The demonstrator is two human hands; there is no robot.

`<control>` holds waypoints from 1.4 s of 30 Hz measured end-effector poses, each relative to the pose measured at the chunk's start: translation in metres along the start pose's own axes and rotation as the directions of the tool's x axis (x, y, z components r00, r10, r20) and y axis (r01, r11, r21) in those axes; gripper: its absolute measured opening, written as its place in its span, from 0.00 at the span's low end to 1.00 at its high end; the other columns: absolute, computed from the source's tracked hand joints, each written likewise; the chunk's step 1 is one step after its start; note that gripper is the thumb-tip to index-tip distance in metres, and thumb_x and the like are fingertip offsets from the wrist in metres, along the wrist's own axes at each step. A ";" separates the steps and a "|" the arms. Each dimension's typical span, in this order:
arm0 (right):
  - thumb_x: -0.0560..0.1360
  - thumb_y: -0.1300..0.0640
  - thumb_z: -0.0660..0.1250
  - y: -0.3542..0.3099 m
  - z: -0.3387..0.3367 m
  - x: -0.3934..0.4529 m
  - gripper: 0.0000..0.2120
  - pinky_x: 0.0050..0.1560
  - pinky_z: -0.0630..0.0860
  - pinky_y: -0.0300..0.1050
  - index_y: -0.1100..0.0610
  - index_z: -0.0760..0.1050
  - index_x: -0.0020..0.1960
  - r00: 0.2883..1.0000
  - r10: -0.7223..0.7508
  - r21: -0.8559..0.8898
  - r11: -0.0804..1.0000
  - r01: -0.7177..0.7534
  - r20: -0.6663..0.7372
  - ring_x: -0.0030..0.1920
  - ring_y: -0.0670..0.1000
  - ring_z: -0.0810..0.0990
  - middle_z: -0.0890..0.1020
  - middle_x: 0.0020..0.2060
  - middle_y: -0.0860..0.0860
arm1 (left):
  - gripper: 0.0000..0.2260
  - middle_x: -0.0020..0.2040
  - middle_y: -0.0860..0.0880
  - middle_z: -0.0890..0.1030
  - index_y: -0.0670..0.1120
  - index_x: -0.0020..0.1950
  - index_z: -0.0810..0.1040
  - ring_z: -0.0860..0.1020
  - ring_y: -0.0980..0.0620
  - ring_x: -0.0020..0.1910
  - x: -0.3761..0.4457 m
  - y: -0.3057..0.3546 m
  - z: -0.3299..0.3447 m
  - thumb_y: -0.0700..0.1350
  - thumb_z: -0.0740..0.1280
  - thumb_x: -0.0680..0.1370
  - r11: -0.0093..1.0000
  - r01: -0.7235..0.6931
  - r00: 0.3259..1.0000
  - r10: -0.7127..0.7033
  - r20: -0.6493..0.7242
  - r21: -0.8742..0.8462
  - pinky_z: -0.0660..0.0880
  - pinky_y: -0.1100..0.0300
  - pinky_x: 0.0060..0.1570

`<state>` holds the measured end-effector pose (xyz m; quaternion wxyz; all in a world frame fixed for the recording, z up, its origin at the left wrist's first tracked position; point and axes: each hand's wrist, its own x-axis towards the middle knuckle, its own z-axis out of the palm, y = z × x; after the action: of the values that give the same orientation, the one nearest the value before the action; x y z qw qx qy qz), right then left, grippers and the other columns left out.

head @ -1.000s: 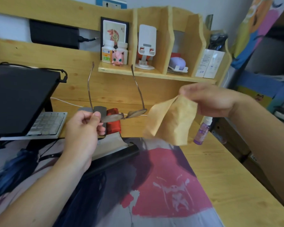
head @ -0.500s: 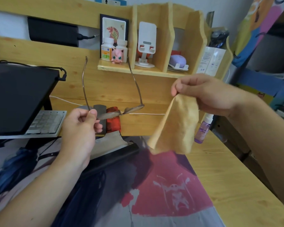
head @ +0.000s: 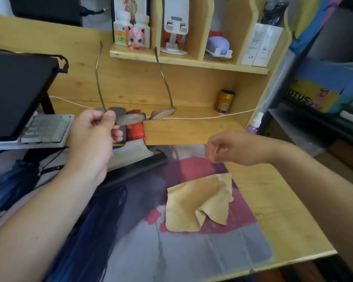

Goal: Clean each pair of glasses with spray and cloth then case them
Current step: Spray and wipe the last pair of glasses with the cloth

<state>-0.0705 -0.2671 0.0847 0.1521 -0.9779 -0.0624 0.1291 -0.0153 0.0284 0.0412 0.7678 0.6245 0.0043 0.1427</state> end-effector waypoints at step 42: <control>0.82 0.62 0.61 -0.042 -0.036 -0.016 0.15 0.19 0.66 0.33 0.58 0.66 0.37 0.995 -0.073 0.706 0.701 0.098 -0.066 0.20 0.42 0.70 0.71 0.23 0.47 | 0.05 0.38 0.46 0.78 0.41 0.50 0.77 0.77 0.53 0.33 -0.003 0.004 0.000 0.40 0.65 0.84 1.000 0.001 0.998 0.000 0.060 -0.017 0.79 0.53 0.46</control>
<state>-0.0792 -0.2403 0.1344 0.5224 -0.8427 -0.0507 0.1199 -0.0196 0.0287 0.0443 0.7731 0.6219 -0.0199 0.1235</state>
